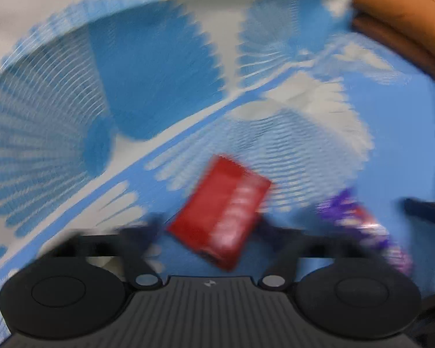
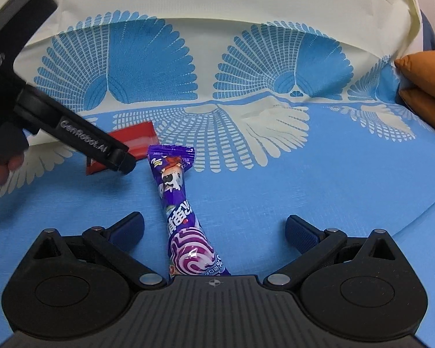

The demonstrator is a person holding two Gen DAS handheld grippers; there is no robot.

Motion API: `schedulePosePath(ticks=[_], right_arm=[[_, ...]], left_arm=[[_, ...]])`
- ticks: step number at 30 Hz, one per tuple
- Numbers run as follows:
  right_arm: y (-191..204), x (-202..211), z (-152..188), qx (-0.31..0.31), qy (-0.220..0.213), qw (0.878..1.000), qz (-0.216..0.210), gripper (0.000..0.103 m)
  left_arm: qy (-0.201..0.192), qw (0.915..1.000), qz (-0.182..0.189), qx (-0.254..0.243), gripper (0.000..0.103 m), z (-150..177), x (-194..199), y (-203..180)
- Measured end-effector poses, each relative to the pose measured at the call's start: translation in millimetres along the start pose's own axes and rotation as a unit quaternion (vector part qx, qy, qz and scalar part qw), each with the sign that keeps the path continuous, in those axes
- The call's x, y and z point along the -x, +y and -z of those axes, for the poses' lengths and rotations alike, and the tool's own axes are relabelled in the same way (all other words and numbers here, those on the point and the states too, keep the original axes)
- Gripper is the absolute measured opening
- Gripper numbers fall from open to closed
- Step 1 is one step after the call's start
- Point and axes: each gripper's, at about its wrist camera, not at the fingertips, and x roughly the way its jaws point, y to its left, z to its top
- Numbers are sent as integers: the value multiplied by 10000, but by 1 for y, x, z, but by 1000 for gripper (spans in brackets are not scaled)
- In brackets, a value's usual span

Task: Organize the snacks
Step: 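Grasp the red pouch with the left tool while the right tool grasps the purple bar, then carry the red pouch with the left tool while the right tool carries the purple bar to the box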

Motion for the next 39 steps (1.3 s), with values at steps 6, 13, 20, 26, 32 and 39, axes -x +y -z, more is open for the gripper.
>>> schedulePosePath(ticks=[6,13,20,26,32,39], right_arm=[[19,16,4,520,-243,9982,-191,24],[18,64,27,-242,-86,9993,-280,23],[60,172,74,-1117,192,9929,-369,23],[99,273,77,-1552,415,9850,-625,23],[153,374,65,-1074,499,9844,-1301,23],[220,479,69,-563,566,9735,-2141,23]], left_arm=[[43,9999,94,40,56,6,11,-10],[88,9993,120,339,56,67,91,-1],[20,9982,8,605,57,146,226,-7],[93,9901,-259,1375,57,209,350,-8],[99,9817,-552,1822,57,271,471,-15],[-37,9714,-1079,2113,57,346,587,-21]])
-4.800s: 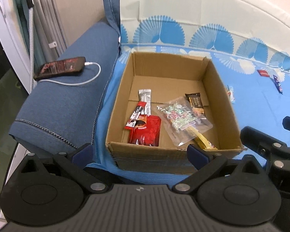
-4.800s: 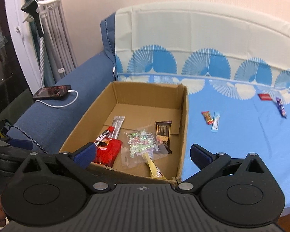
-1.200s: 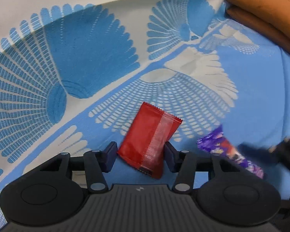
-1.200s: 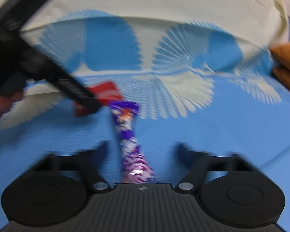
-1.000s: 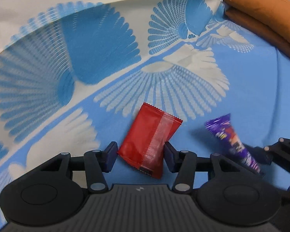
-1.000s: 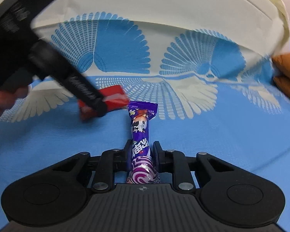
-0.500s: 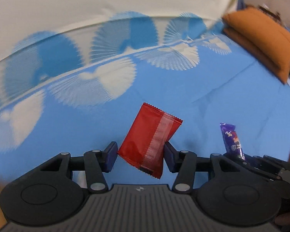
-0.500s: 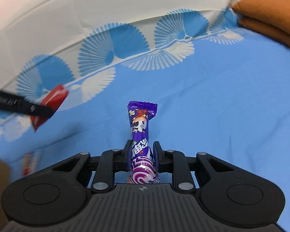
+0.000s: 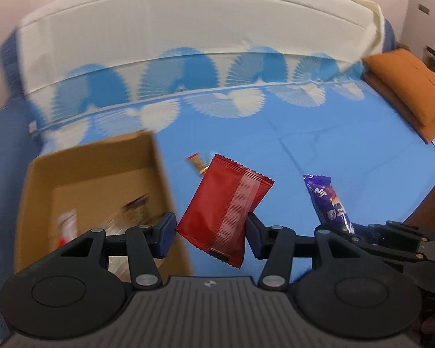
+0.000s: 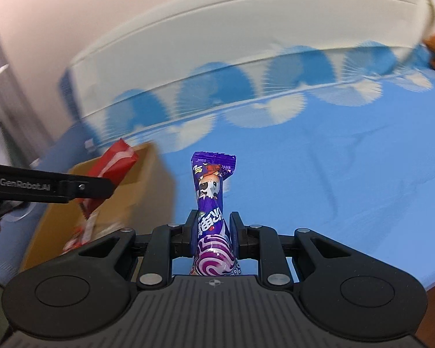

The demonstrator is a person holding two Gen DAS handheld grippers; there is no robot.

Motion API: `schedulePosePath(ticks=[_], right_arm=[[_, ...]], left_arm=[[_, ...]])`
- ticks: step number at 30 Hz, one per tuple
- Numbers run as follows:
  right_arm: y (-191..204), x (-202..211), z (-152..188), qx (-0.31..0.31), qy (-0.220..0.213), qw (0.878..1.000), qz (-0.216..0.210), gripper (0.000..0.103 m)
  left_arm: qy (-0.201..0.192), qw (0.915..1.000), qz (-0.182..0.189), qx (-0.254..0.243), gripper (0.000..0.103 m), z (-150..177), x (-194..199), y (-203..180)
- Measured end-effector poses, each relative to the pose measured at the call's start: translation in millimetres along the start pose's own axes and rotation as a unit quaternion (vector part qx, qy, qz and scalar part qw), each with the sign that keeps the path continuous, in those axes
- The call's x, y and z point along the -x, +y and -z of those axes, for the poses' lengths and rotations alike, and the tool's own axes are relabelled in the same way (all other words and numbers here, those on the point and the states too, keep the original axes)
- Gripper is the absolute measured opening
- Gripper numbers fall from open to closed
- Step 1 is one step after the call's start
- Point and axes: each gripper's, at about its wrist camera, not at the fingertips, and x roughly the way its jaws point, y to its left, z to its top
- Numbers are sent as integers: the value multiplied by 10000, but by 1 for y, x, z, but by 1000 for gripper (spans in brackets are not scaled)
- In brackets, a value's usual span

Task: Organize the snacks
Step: 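Carry the red pouch with the left tool while the right tool carries the purple bar to the box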

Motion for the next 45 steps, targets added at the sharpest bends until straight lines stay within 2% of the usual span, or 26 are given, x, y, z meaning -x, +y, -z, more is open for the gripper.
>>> schedulePosePath(ticks=[4,10,15,26,45], right_arm=[[48,26,19,306,168,9987,-359,23],[104,44,48,646,585,9939,-671,23],[134,57,54,971,541,9918,-623,23],[160,71,64,1311,470,9893,-442,23],[164,61,61,1431,631,9870,-379,23]], left_arm=[[-156,9985,-397,349,57,41,48,31],[-239,9944,-791,654,57,94,92,69],[-299,9916,-802,970,57,115,109,91],[-530,9900,-661,1126,57,126,123,102],[-393,9887,-754,1234,57,125,113,108]])
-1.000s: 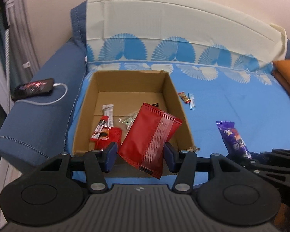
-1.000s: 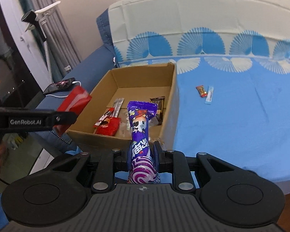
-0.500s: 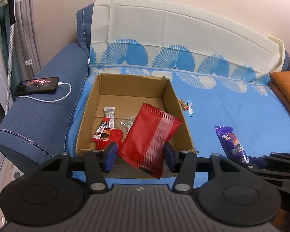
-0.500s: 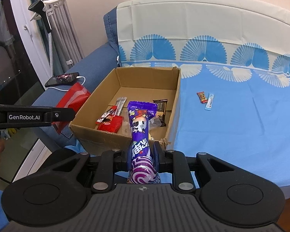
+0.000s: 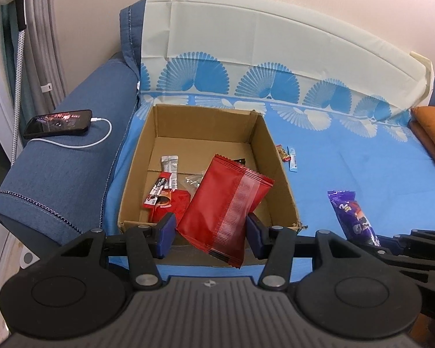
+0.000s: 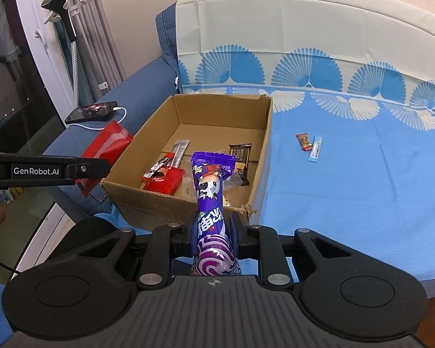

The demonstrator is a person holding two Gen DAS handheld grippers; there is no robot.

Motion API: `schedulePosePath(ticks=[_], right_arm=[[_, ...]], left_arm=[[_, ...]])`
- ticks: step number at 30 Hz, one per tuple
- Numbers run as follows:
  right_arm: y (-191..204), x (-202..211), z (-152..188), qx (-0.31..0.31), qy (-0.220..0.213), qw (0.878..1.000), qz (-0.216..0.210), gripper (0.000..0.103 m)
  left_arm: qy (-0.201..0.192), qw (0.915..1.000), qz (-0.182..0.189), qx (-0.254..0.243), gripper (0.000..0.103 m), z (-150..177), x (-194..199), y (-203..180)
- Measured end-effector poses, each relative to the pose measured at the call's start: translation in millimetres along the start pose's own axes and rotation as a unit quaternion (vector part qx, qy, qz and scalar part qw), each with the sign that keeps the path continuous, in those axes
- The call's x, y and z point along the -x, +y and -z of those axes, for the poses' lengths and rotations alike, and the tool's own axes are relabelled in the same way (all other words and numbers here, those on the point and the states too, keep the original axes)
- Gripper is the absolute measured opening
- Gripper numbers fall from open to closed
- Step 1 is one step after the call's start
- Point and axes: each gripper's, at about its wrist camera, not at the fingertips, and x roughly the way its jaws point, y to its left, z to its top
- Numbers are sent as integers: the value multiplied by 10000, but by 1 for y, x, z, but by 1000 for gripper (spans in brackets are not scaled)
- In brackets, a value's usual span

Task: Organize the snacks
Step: 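Carry the red pouch with the left tool while the right tool carries the purple bar to the box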

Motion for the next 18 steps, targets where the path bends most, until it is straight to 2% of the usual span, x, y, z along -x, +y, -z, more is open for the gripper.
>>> schedulePosePath(ticks=[10,18], right_arm=[[-1,-9,-7,64,1,10000,34,23],[2,-35,-25,152,86,9998,9,23]], left_arm=[[55,9999,-94,41,57,-8,-9,4],[106,9996,-236,56,57,-30,-36,17]])
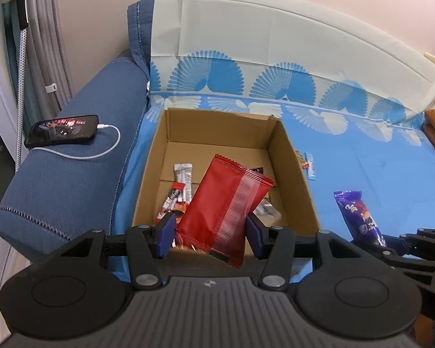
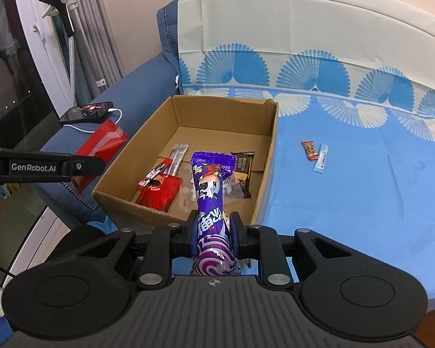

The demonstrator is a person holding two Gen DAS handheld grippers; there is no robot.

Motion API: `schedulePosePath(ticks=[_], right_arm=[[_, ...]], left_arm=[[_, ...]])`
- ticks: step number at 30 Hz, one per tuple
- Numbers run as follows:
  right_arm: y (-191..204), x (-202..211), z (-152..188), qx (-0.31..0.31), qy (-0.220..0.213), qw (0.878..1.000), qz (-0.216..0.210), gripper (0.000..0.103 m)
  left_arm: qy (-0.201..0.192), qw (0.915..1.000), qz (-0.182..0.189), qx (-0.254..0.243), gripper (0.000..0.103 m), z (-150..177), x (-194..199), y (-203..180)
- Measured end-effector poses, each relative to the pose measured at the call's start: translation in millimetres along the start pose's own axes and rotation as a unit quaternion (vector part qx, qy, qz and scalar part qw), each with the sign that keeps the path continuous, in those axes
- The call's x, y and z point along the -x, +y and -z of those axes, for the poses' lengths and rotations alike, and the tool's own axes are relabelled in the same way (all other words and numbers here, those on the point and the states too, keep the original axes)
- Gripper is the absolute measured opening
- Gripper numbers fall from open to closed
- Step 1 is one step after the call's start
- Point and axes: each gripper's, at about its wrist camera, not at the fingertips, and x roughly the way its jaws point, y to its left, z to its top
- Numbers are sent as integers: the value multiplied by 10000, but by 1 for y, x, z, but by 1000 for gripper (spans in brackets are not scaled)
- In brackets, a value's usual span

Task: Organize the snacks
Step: 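Carry the red pouch with the left tool while the right tool carries the purple bar to the box, then open both tools to drop the pouch and purple bar into the box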

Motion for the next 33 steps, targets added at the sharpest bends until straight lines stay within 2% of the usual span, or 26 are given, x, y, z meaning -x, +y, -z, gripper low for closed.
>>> schedulePosePath(ticks=[16,30,31,33], right_arm=[[-1,-87,-55,5,210,9997,-86,24],[-20,-167,-80,-273,531,9982,-70,24],[-20,-170,-81,-293,536,9981,-67,24],[-23,-176,-83,-382,545,9977,-85,26]], left_arm=[[393,9989,-221,120,57,-51,-92,24],[833,9957,-397,39,59,-61,-169,30],[820,9955,-465,30,63,-62,-172,30],[799,9951,-578,26,90,-63,-173,30]])
